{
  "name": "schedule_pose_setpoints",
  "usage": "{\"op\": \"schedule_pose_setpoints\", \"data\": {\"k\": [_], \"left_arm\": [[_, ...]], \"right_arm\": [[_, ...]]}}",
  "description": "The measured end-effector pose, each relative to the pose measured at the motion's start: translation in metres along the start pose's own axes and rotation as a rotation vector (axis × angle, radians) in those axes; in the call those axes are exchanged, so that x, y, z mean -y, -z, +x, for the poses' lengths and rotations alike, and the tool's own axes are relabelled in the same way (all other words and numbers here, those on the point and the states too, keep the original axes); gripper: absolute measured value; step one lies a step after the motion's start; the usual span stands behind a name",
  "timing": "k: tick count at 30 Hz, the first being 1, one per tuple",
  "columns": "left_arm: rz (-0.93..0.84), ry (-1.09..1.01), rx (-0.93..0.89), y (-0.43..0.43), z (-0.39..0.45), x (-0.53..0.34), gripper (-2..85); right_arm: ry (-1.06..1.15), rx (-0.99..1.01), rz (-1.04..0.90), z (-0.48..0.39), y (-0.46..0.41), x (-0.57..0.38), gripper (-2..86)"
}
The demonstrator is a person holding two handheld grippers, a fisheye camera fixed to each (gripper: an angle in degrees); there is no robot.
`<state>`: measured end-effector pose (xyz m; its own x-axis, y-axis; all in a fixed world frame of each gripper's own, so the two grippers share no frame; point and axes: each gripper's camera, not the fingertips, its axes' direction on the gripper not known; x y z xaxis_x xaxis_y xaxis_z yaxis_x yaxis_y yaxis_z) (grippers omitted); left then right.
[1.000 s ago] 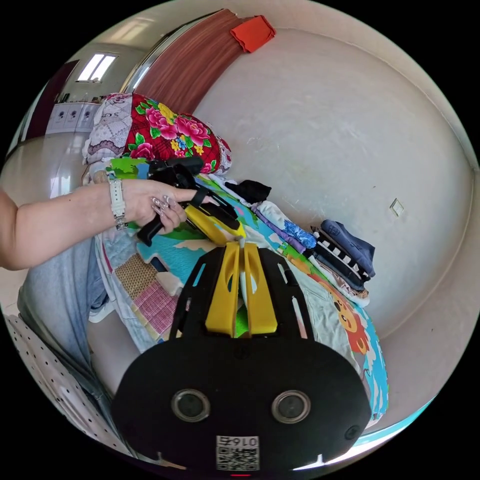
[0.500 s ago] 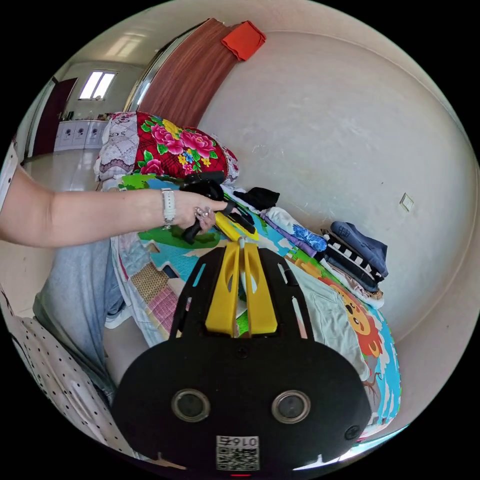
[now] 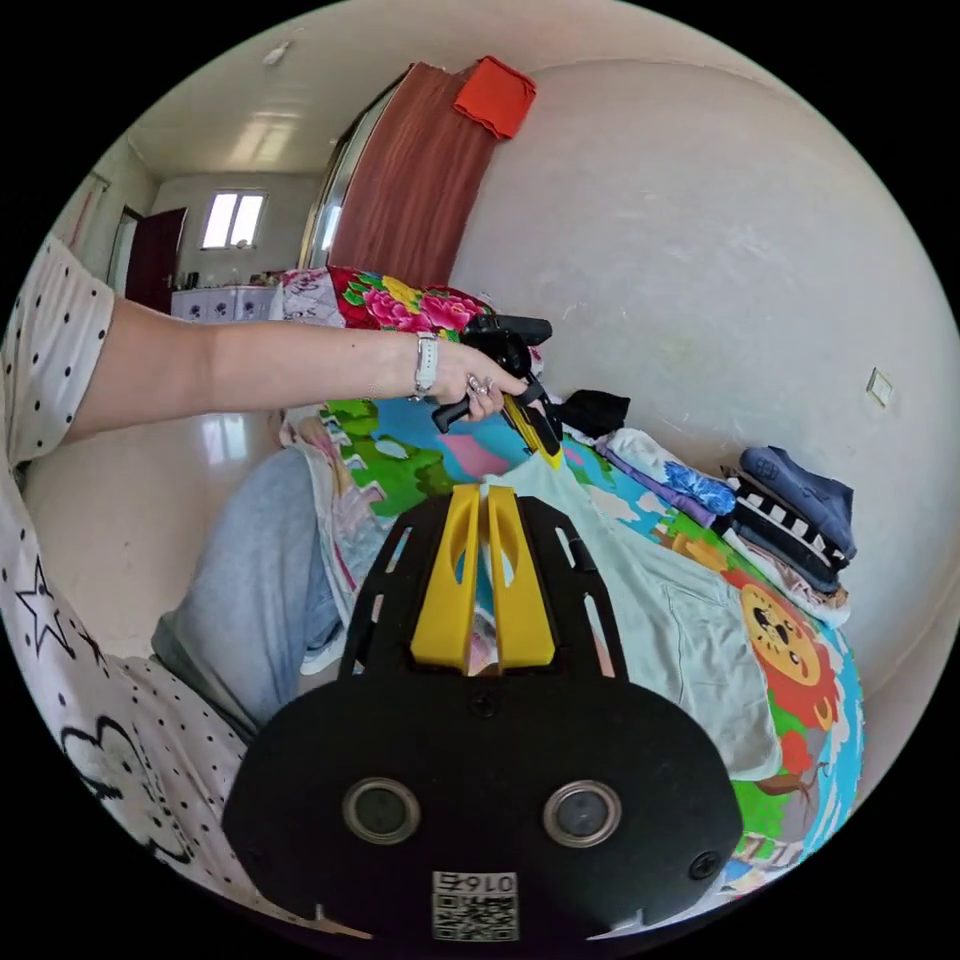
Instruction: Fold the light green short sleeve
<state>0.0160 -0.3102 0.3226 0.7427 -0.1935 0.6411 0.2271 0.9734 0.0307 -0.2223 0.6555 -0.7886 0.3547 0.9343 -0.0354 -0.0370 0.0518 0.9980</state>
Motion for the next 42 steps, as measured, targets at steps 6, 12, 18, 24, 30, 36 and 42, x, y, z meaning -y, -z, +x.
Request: {"op": "schedule_pose_setpoints", "data": {"k": [6, 12, 18, 24, 30, 36, 42], "left_arm": [[-0.268, -0.001, 0.232, -0.034, 0.061, 0.055, -1.0], [-0.57, -0.186, 0.612, -0.123, 0.217, 0.137, -1.0], [-0.762, -0.282, 0.825, -0.241, 0.348, 0.202, -1.0], [-0.878, -0.309, 0.951, -0.375, 0.414, 0.234, -1.0], [-0.918, -0.289, 1.021, -0.443, 0.415, 0.228, -0.9], [-0.677, -0.361, 0.986, -0.423, 0.425, 0.208, -0.9], [-0.147, -0.381, 0.885, -0.304, 0.41, 0.152, -0.9]], "right_arm": [[-0.187, 0.084, 0.059, 0.031, -0.014, -0.021, -0.1], [-0.355, -0.021, 0.066, 0.079, -0.005, -0.074, 0.1], [-0.492, -0.138, 0.054, 0.121, 0.021, -0.143, 0.1], [-0.595, -0.234, -0.034, 0.138, 0.018, -0.215, 0.1], [-0.669, -0.198, -0.107, 0.15, -0.007, -0.266, 0.1], [-0.685, -0.189, -0.156, 0.146, -0.023, -0.292, 0.1], [-0.714, -0.215, -0.22, 0.133, -0.034, -0.313, 0.1]]}}
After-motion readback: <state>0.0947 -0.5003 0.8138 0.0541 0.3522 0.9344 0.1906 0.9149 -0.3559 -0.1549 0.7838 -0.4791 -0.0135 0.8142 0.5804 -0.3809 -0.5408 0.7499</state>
